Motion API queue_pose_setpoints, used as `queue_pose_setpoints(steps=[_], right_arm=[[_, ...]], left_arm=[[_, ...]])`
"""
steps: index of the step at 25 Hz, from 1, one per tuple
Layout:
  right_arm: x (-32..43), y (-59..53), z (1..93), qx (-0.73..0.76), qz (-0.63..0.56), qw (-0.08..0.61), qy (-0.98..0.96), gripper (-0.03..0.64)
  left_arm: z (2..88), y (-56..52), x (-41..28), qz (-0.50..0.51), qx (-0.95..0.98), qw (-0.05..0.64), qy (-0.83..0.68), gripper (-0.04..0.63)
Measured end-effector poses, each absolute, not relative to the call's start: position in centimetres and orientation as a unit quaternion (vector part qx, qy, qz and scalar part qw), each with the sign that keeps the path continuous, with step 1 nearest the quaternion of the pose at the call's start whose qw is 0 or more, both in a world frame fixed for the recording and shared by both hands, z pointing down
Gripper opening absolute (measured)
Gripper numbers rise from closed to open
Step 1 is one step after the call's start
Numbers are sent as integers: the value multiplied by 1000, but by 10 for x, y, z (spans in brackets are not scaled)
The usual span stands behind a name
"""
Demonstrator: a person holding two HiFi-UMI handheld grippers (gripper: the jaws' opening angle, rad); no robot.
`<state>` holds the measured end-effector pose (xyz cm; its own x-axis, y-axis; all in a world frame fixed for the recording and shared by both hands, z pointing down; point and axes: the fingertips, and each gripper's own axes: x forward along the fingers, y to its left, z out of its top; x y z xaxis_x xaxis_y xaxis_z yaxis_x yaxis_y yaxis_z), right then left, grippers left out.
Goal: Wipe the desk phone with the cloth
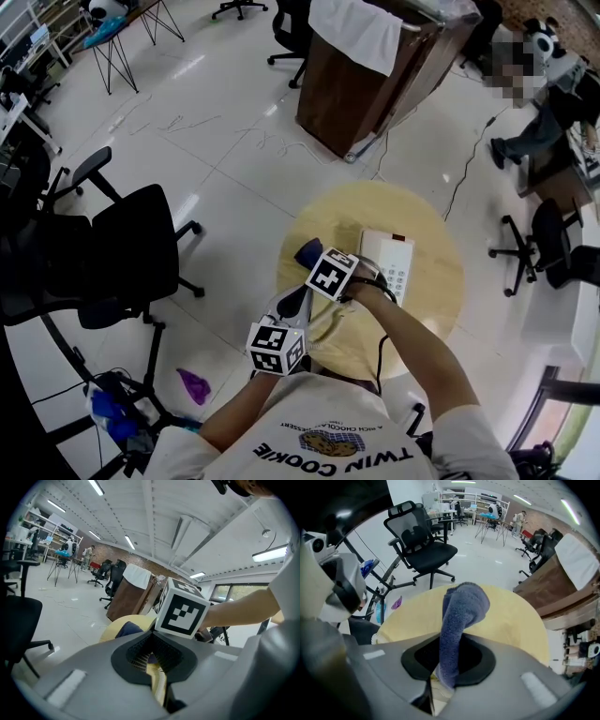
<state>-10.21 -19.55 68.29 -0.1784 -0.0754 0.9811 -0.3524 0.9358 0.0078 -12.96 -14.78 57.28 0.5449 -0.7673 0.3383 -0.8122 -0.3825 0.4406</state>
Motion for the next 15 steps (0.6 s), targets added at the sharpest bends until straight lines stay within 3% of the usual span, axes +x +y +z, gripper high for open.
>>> queue_pose_setpoints(steps=[15], right_arm=[[-101, -117, 685, 110, 100, 599, -787, 66]], left_arm=[[577, -136, -138, 46, 813, 279, -509, -8]])
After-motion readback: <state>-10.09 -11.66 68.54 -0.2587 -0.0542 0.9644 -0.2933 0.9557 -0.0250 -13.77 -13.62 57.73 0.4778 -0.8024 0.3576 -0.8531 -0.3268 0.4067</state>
